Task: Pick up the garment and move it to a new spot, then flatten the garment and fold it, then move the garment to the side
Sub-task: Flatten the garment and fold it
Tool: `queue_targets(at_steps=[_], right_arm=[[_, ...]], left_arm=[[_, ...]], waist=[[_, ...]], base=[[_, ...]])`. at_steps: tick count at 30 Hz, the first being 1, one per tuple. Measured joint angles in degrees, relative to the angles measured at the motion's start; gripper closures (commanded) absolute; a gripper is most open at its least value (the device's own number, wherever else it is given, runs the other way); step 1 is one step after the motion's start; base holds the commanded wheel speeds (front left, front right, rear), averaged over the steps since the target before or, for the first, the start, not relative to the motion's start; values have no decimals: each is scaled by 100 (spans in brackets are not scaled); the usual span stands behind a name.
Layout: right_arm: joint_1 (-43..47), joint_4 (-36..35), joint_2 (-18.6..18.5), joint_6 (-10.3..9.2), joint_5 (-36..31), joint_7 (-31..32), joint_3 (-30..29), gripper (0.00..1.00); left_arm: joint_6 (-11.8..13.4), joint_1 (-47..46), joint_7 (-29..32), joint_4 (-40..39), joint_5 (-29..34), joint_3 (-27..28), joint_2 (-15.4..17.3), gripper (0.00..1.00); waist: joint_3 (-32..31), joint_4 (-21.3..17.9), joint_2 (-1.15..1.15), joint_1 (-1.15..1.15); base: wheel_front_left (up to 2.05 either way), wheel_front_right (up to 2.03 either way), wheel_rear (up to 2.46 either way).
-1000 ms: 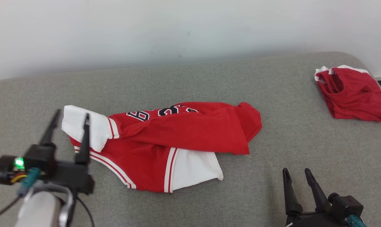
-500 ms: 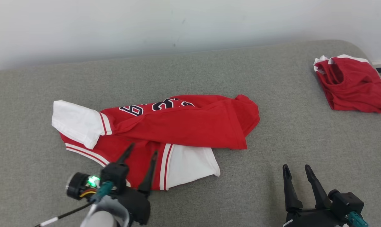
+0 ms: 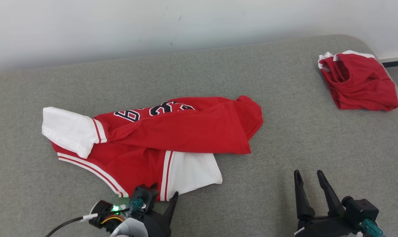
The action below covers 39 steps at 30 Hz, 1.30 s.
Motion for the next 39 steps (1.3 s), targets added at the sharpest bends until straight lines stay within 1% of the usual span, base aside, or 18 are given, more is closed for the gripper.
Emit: queue_targets(at_steps=[1, 2, 3, 4, 5, 6, 7, 12, 16, 19, 23, 27, 29, 32, 34, 35, 36, 39], right_arm=[[0, 0, 0, 0, 0, 0, 0, 0], [0, 4, 0, 0, 0, 0, -3, 0], [1, 13, 0, 0, 0, 0, -1, 0], [1, 21, 2, 0, -1, 0, 0, 0], [1, 23, 7, 0, -1, 0, 3, 0], [3, 24, 8, 0, -2, 0, 3, 0], [4, 25, 9, 0, -2, 0, 2, 0], [94, 53, -7, 0, -5, 0, -60, 0], [252, 68, 9, 0, -16, 0, -96, 0], [352, 78, 34, 0, -18, 0, -94, 0], [447, 88, 79, 0, -18, 0, -90, 0], [502, 58, 110, 0, -16, 0, -113, 0], [515, 52, 119, 0, -16, 0, -123, 0], [519, 54, 127, 0, -16, 0, -116, 0], [520, 65, 123, 0, -15, 0, -111, 0], [521, 76, 115, 0, -13, 0, -110, 0], [520, 86, 109, 0, -10, 0, -103, 0], [520, 98, 81, 0, -9, 0, -101, 0]], left_arm=[[0, 0, 0, 0, 0, 0, 0, 0], [-1, 1, 16, 93, -18, 7, -1, 8], [14, -2, -2, 158, -86, 36, -13, 9], [31, -10, -8, 257, -102, 35, -21, 28], [31, -18, -46, 323, -113, 42, -31, 71], [33, -25, -112, 392, -136, 58, -49, 95], [33, -38, -147, 468, -138, 54, -62, 100], [24, -42, -449, 582, -241, 73, -119, 100], [-18, 40, -525, 288, -320, 91, -41, 100], [-11, 260, -420, -169, -336, 103, 166, 100], [43, 781, -10, -894, -502, 157, 514, 100], [193, 1424, 396, -1704, -638, 266, 882, 100], [310, 1759, 549, -2048, -832, 404, 985, 100], [461, 2140, 757, -2385, -887, 486, 1204, 100], [527, 2275, 836, -2488, -947, 531, 1256, 100], [549, 2324, 835, -2523, -976, 555, 1249, 51], [591, 2358, 836, -2551, -991, 564, 1241, 0], [639, 2376, 682, -2720, -1000, 587, 1163, 0]], waist=[[0, 0, 0, 0], [-6, -6, 0, 0], [-16, -10, 0, 0], [-29, -15, 0, 0], [-45, -18, 0, 0], [-64, -19, 0, 0], [-87, -21, 0, 0], [-245, 22, 0, 0], [-436, 114, 0, 0], [-585, 218, 0, 0], [-745, 400, 0, 0], [-849, 573, 0, -1], [-876, 640, 0, -1], [-875, 692, 0, -1], [-849, 694, 0, 0], [-840, 692, 0, 0], [-837, 687, 0, 0], [-848, 675, 0, 0]], base=[[0, 0, 0], [0, 0, 0], [0, 0, 0], [0, 0, 0], [0, 0, 0], [0, 0, 0], [0, 0, 0], [0, 0, 0], [0, 0, 0], [0, 0, 0], [0, 0, 0], [0, 0, 0], [0, 0, 0], [0, 0, 0], [0, 0, 0], [0, 0, 0], [0, 0, 0], [0, 0, 0]])
